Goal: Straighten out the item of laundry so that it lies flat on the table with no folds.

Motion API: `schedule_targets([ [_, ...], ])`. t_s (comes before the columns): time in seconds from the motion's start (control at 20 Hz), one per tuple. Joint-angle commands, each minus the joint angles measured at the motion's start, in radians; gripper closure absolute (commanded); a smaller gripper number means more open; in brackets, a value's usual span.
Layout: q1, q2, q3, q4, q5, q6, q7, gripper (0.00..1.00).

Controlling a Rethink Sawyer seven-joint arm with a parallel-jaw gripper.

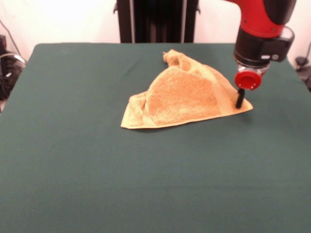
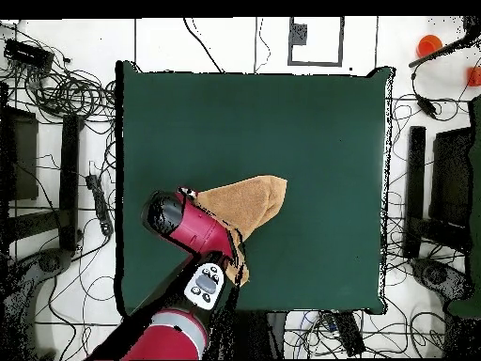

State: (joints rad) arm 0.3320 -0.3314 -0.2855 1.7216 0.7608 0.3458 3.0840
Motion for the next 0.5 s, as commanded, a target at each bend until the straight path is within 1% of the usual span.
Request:
schedule_targets([
  [0.05,0.010,0.057,0.123,0.058,0.043,-0.036,0.176,0.00],
  [0.5,-0.001,0.062,0.115,0.049,0.036,-0.020,0.165,0.00],
])
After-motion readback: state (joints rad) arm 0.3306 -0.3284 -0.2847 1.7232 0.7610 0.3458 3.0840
